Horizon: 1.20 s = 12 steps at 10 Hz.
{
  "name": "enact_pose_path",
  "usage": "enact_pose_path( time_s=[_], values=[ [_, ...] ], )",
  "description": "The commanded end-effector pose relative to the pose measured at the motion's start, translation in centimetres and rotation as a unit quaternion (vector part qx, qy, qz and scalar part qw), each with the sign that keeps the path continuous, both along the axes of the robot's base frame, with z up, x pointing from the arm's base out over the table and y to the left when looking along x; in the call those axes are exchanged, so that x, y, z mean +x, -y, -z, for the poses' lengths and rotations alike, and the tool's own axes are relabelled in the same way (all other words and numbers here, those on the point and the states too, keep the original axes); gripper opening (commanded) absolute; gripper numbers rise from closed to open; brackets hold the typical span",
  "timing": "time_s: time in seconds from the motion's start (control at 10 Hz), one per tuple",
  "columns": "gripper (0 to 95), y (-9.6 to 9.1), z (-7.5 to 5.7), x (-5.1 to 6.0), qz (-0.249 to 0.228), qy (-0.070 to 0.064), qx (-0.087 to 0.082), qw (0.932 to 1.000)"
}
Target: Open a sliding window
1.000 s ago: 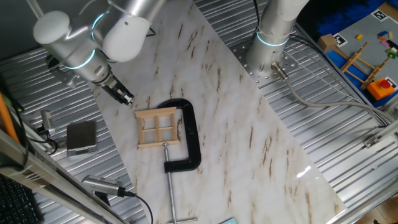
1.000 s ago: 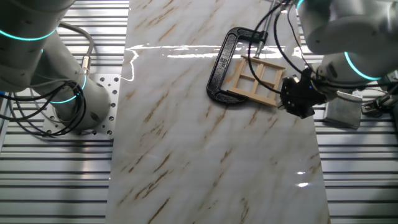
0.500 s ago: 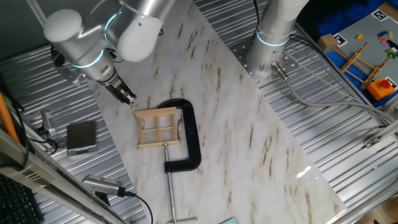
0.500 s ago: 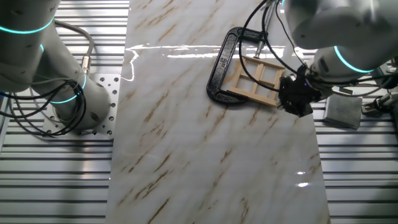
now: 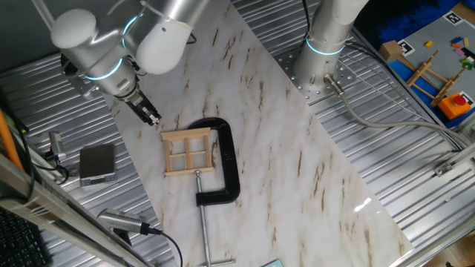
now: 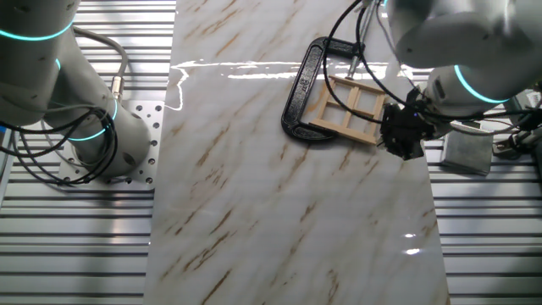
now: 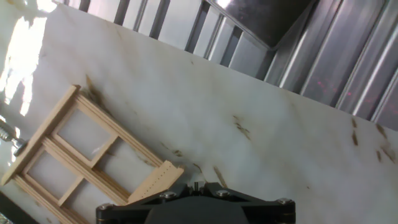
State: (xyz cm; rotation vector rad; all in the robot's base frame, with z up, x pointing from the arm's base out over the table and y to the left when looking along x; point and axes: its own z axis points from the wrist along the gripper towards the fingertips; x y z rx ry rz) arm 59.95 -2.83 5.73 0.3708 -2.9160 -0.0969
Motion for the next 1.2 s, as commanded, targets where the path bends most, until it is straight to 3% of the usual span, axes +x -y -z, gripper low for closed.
enact_pose_path(
  time_s=[0.1, 0.5, 0.8, 1.2],
  values=[
    [0.0, 1.8, 0.0, -0.1, -0.020, 0.006, -0.008, 0.9998],
    [0.0, 6.6, 0.8, 1.1, -0.086, 0.003, 0.002, 0.9962],
    [0.0, 8.2, 1.0, 0.7, -0.112, 0.002, 0.003, 0.9937],
    [0.0, 8.3, 0.9, 0.6, -0.125, 0.001, 0.003, 0.9921]
  ],
)
